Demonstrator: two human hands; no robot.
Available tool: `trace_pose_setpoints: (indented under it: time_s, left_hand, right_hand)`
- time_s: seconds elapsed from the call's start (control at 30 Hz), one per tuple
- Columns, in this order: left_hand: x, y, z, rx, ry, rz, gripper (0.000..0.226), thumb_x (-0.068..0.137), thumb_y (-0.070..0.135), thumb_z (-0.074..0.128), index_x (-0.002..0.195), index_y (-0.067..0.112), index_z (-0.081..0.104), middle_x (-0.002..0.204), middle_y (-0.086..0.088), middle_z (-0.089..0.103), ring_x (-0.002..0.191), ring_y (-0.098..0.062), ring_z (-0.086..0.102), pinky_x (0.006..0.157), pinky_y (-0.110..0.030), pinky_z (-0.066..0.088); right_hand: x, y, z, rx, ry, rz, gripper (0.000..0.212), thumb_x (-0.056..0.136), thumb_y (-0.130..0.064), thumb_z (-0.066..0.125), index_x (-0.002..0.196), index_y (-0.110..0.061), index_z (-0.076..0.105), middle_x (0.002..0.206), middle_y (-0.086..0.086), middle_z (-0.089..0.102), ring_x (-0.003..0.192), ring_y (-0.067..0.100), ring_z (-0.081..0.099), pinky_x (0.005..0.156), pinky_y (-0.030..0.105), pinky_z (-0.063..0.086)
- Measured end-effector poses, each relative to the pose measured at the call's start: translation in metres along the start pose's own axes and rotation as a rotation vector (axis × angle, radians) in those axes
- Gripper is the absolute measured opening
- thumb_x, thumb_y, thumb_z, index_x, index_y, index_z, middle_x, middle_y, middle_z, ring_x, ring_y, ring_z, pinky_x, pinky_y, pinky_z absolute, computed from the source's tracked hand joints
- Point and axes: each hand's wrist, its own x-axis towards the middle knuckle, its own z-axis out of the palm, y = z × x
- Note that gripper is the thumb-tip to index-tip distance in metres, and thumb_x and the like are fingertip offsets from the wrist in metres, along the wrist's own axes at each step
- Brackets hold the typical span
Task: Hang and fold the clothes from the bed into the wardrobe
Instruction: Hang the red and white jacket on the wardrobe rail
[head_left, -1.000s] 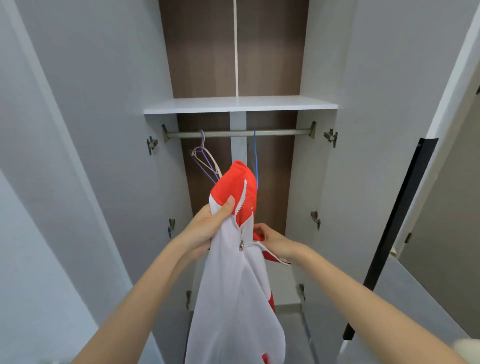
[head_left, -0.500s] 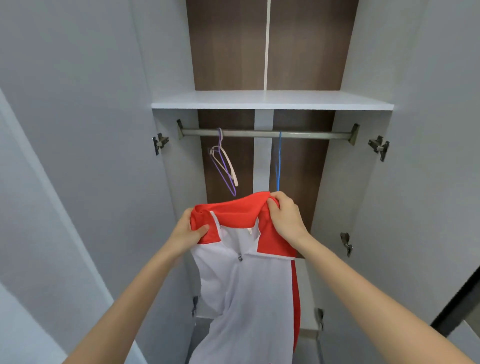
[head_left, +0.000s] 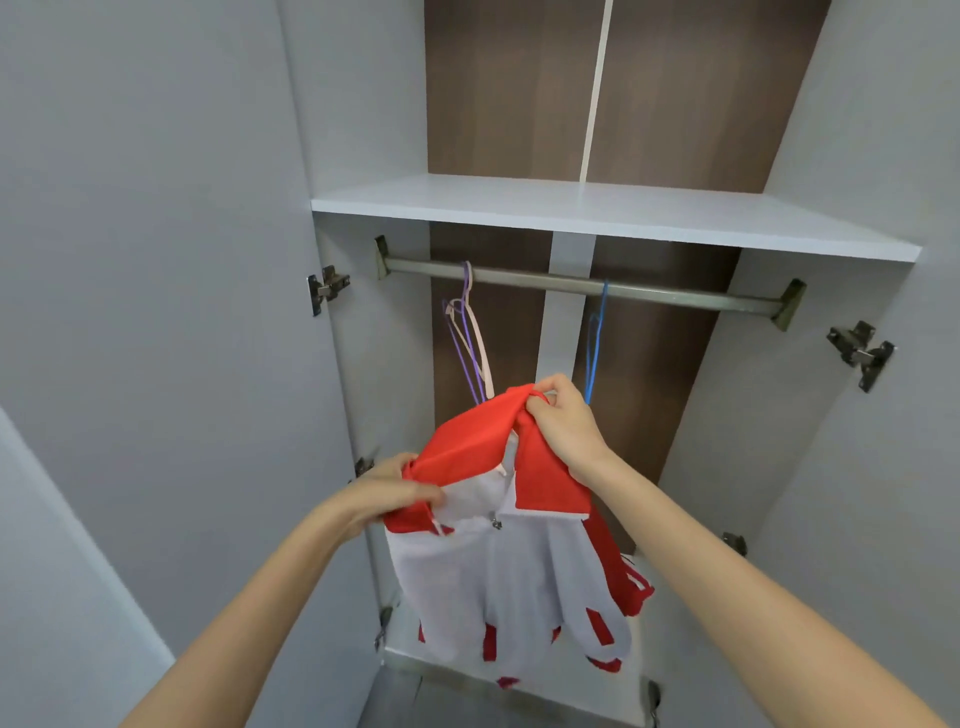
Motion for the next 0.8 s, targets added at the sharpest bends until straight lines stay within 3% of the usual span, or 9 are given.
trace_pose_setpoints:
  time_s: [0.1,0.2,0.3,0.4,0.53,0.6,0.67,0.73,0.8]
  left_hand:
    - [0.02,-0.006,-0.005,0.281,-0.086,0.011,0.044,0.074,0.009,0.074,0.111,0.022,0.055,0.091,0.003,0.061,0.079,-0.012,0.061,0.066,-0.02,0.05]
    - [0.046,-0.013,-0.012,0.437,0.033,0.109,0.012,0.086,0.008,0.062,0.08,0.018,0.056,0.072,0.001,0.059,0.072,-0.017,0.058,0.068,-0.025,0.046]
    - [0.067,-0.015,-0.022,0.124,0.086,0.15,0.017,0.09,0.021,0.066,0.076,0.011,0.064,0.071,-0.003,0.065,0.069,-0.017,0.061,0.069,-0.025,0.048]
    - [0.083,-0.011,-0.031,-0.127,0.102,0.162,0.019,0.083,0.035,0.072,0.066,0.029,0.074,0.069,0.001,0.072,0.065,-0.009,0.068,0.059,-0.017,0.051]
    - [0.112,-0.006,-0.037,-0.317,0.221,0.219,0.01,0.085,0.031,0.071,0.084,0.022,0.073,0.077,0.003,0.075,0.072,-0.01,0.07,0.057,-0.013,0.051]
    - [0.122,-0.003,-0.04,-0.323,0.227,0.237,0.005,0.086,0.03,0.07,0.086,0.025,0.07,0.072,0.015,0.073,0.067,0.0,0.069,0.053,-0.007,0.047]
    - [0.13,-0.004,-0.044,-0.315,0.209,0.237,0.004,0.087,0.032,0.068,0.086,0.028,0.068,0.07,0.018,0.072,0.066,0.003,0.067,0.051,-0.005,0.045]
    - [0.139,-0.004,-0.052,-0.315,0.202,0.23,0.009,0.086,0.036,0.067,0.091,0.029,0.068,0.077,0.012,0.073,0.071,-0.002,0.07,0.054,-0.008,0.048]
    - [0.147,-0.006,-0.064,-0.325,0.213,0.23,0.013,0.086,0.039,0.067,0.094,0.029,0.068,0.083,0.008,0.074,0.074,-0.008,0.071,0.057,-0.013,0.051]
  right_hand:
    - [0.021,0.009,0.005,0.042,-0.016,0.038,0.012,0.095,-0.012,0.046,0.088,-0.021,0.049,0.089,-0.005,0.055,0.085,0.01,0.053,0.069,0.024,0.042]
    - [0.042,0.022,0.013,0.056,-0.06,0.113,0.015,0.094,-0.01,0.046,0.086,-0.023,0.049,0.089,-0.002,0.055,0.084,0.014,0.054,0.068,0.027,0.042]
    - [0.065,0.039,0.02,-0.02,-0.11,0.164,0.012,0.092,-0.012,0.046,0.086,-0.022,0.049,0.087,-0.002,0.055,0.075,0.013,0.052,0.064,0.028,0.04]
    - [0.086,0.052,0.03,-0.149,-0.2,0.234,0.008,0.09,-0.016,0.052,0.089,-0.022,0.048,0.082,0.0,0.055,0.066,0.013,0.053,0.057,0.027,0.043]
    - [0.119,0.054,0.047,-0.255,-0.409,0.36,0.007,0.09,-0.015,0.055,0.089,-0.021,0.052,0.084,0.0,0.061,0.07,0.015,0.064,0.069,0.034,0.058]
    - [0.14,0.053,0.059,-0.329,-0.349,0.309,0.005,0.092,-0.02,0.056,0.097,-0.02,0.054,0.095,-0.001,0.06,0.083,0.015,0.062,0.075,0.032,0.054]
    - [0.163,0.052,0.074,-0.352,-0.179,0.206,0.015,0.095,-0.023,0.056,0.107,-0.016,0.053,0.103,0.0,0.059,0.085,0.011,0.056,0.071,0.023,0.046]
    - [0.187,0.047,0.092,-0.309,-0.074,0.161,0.021,0.097,-0.025,0.055,0.114,-0.014,0.051,0.103,0.001,0.058,0.078,0.007,0.055,0.059,0.016,0.04]
    - [0.211,0.044,0.109,-0.251,-0.035,0.185,0.027,0.097,-0.026,0.054,0.12,-0.013,0.048,0.107,0.004,0.059,0.083,0.015,0.061,0.06,0.019,0.045]
